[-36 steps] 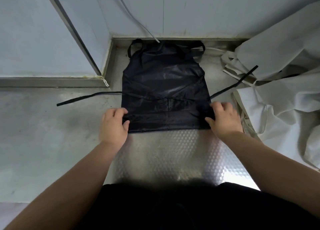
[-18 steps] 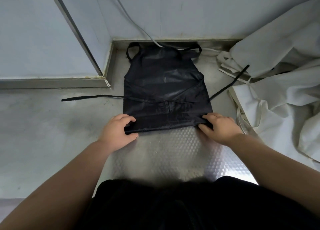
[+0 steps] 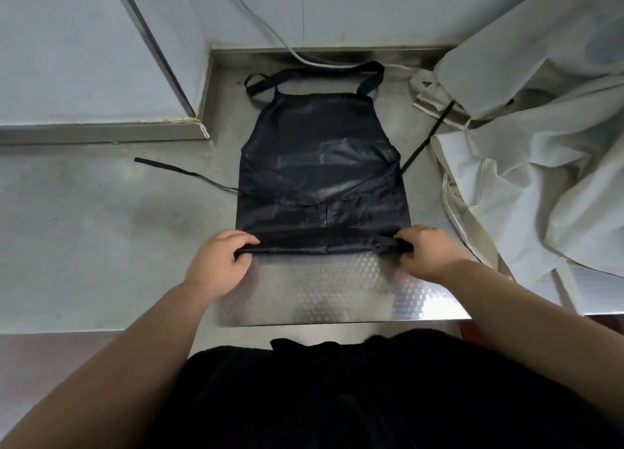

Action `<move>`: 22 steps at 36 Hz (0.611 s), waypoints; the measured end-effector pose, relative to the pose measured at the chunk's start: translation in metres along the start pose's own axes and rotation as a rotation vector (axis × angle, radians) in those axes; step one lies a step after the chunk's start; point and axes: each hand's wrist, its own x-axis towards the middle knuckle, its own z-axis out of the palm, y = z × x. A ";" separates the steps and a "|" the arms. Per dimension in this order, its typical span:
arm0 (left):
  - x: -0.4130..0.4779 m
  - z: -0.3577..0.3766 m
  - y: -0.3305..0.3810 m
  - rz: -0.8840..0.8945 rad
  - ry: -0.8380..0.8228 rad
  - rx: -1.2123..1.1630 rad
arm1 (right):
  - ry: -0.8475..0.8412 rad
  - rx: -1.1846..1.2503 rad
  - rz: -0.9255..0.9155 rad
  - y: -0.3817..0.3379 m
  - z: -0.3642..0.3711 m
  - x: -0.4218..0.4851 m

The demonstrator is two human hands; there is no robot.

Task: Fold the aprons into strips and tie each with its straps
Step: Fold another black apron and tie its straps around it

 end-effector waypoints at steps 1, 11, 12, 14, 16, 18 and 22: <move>-0.005 0.000 -0.001 0.007 0.000 0.011 | -0.013 -0.002 -0.005 0.000 0.003 -0.004; -0.052 0.004 -0.022 -0.016 0.015 0.127 | -0.003 -0.036 -0.056 -0.017 0.027 -0.027; -0.055 0.003 -0.022 -0.013 0.015 0.125 | 0.011 -0.059 -0.070 -0.018 0.029 -0.028; -0.055 0.002 -0.022 -0.016 0.036 0.142 | 0.055 -0.092 -0.069 -0.021 0.032 -0.027; -0.048 0.002 -0.016 0.006 0.079 0.220 | 0.114 -0.127 -0.044 -0.023 0.031 -0.024; -0.039 0.000 -0.010 0.024 0.091 0.319 | 0.139 -0.201 -0.017 -0.030 0.029 -0.019; -0.023 -0.003 0.007 0.102 0.034 0.348 | 0.122 -0.161 0.037 -0.041 0.021 -0.006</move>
